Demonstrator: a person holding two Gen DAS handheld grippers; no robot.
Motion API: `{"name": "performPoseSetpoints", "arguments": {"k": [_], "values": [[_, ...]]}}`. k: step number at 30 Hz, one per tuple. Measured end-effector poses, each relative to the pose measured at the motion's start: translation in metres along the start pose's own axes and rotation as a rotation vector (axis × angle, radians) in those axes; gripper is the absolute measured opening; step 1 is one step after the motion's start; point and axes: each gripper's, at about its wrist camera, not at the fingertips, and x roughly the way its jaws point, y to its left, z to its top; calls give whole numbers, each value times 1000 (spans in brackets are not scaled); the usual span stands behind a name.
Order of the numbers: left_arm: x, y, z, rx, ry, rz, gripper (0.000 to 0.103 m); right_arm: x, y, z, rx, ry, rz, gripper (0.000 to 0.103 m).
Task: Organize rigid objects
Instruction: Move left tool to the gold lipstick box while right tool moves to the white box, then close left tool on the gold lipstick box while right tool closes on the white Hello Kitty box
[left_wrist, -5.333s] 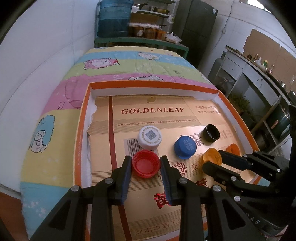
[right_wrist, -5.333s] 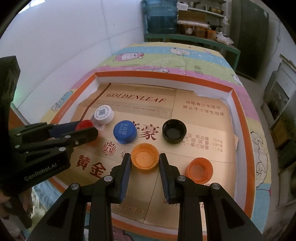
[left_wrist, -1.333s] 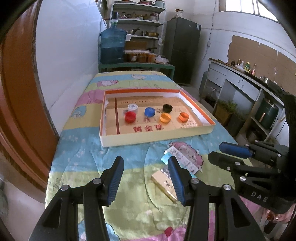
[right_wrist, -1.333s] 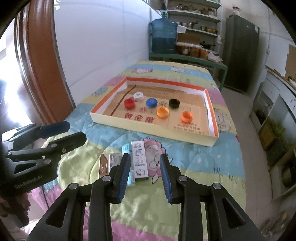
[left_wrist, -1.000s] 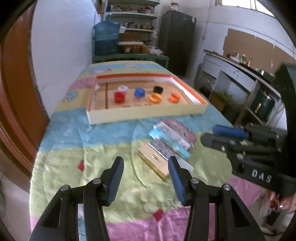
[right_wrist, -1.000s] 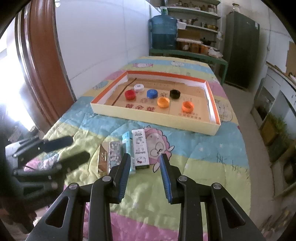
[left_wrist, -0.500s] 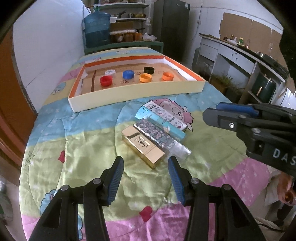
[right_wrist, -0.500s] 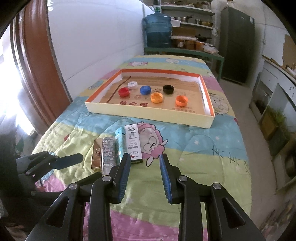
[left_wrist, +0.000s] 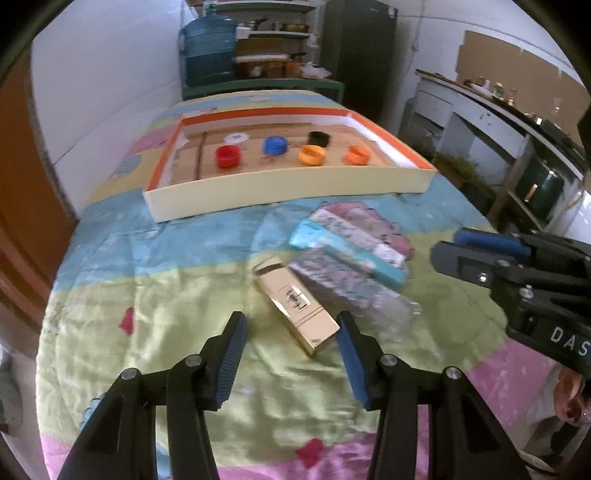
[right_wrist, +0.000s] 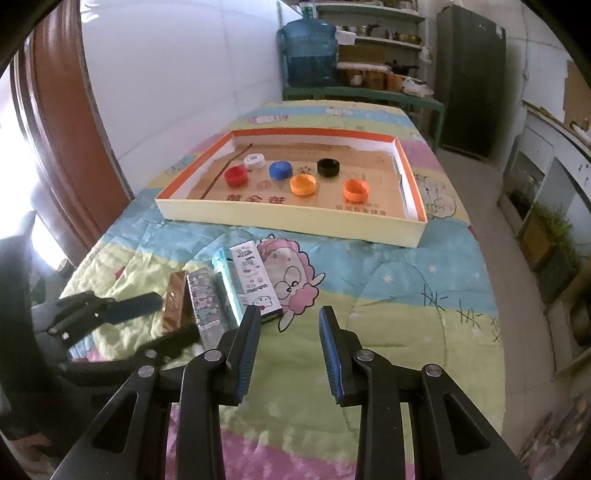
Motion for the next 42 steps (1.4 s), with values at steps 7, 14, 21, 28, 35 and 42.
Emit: {"name": "performPoseSetpoints", "arguments": {"k": [7, 14, 21, 28, 35, 42], "values": [[0, 21, 3, -53, -4, 3, 50, 22, 0, -2, -55, 35, -5, 33], [5, 24, 9, -53, -5, -3, 50, 38, 13, -5, -118, 70, 11, 33], [9, 26, 15, -47, -2, -6, 50, 48, 31, 4, -170, 73, 36, 33], [11, 36, 16, -73, -4, 2, 47, 65, 41, 20, -217, 87, 67, 33], [10, 36, 16, -44, 3, 6, 44, 73, 32, 31, -153, 151, 128, 37], [8, 52, 14, -74, -9, -26, 18, 75, 33, 33, -69, 165, 138, 43]]}}
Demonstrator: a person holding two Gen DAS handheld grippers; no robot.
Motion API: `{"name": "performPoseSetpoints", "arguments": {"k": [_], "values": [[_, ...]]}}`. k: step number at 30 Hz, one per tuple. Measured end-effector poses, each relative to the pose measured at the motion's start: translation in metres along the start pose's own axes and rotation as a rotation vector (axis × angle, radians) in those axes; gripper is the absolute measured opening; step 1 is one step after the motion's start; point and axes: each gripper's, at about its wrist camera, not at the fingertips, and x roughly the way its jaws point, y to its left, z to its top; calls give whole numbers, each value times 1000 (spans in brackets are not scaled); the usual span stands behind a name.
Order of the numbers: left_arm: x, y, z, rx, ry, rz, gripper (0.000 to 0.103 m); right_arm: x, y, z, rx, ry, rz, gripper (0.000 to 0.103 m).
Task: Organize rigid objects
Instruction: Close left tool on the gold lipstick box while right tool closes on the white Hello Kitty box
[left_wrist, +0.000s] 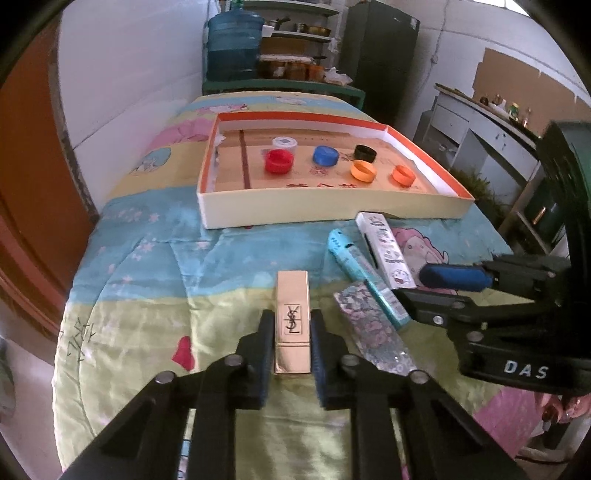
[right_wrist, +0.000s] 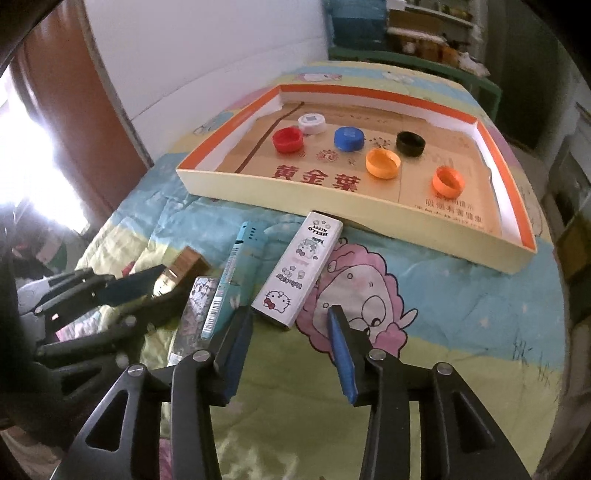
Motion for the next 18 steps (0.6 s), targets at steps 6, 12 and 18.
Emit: {"name": "performPoseSetpoints", "arguments": {"k": [6, 12, 18], "values": [[0, 3, 1, 3, -3, -12, 18, 0, 1, 3, 62, 4, -8, 43], [0, 8, 3, -5, -3, -32, 18, 11, 8, 17, 105, -5, -68, 43], [0, 12, 4, -11, -8, -52, 18, 20, 15, 28, 97, -2, -133, 39]]}}
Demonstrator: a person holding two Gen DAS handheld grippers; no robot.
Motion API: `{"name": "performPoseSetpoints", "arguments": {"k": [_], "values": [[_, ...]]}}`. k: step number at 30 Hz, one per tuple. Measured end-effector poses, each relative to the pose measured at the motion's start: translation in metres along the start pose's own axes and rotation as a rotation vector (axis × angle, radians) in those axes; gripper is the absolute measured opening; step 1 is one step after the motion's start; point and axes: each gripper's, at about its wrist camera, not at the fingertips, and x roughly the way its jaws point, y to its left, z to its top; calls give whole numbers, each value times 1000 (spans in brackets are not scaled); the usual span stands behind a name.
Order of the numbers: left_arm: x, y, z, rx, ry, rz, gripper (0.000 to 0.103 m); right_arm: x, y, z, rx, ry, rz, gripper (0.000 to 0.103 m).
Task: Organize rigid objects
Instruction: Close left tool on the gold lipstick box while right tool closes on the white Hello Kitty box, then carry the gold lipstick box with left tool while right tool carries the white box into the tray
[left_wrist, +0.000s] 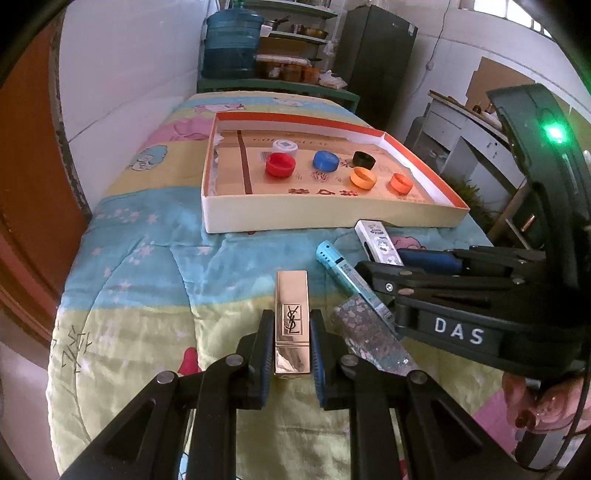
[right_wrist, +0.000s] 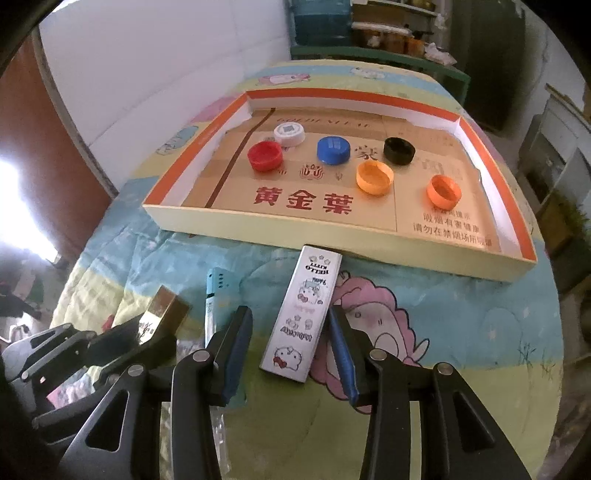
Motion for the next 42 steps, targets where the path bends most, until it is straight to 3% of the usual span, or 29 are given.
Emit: {"name": "performPoseSetpoints", "arguments": {"k": [1, 4, 18, 42], "values": [[0, 0, 0, -1, -1, -3, 18, 1, 1, 0, -6, 1, -20, 30], [0, 1, 1, -6, -10, -7, 18, 1, -1, 0, -3, 0, -29, 28], [-14, -7, 7, 8, -38, 17, 18, -17, -13, -12, 46, -6, 46, 27], [-51, -32, 48, 63, -133, 17, 18, -90, -36, -11, 70, -161, 79, 26]]}}
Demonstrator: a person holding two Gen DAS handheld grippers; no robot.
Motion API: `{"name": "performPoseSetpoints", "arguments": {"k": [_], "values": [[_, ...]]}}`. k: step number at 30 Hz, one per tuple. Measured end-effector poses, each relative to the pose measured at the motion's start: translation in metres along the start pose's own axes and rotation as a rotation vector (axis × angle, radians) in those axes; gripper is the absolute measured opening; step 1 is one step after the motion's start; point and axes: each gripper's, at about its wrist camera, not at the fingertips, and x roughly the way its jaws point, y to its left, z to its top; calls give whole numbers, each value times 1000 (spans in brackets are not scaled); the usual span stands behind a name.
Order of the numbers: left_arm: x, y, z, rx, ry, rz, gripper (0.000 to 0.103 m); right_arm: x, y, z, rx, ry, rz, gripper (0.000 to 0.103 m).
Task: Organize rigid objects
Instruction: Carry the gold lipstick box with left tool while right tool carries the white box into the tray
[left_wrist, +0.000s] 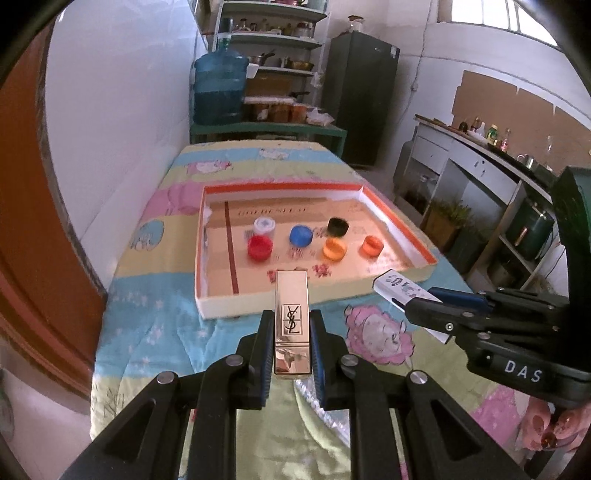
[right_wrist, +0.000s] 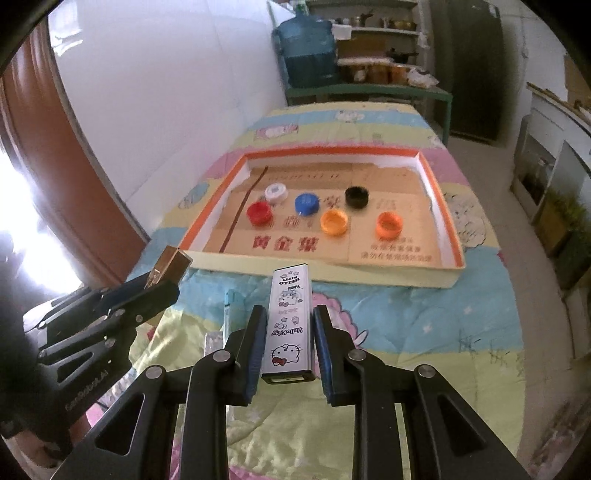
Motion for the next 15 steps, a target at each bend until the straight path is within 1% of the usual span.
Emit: {"name": "performPoseSetpoints", "arguments": {"k": [8, 15], "values": [[1, -4, 31, 19, -26, -17, 18, -26, -16, 18, 10, -76, -15, 26], [9, -6, 71, 42, -37, -35, 18, -39, -32, 43, 2, -129, -45, 26]]}}
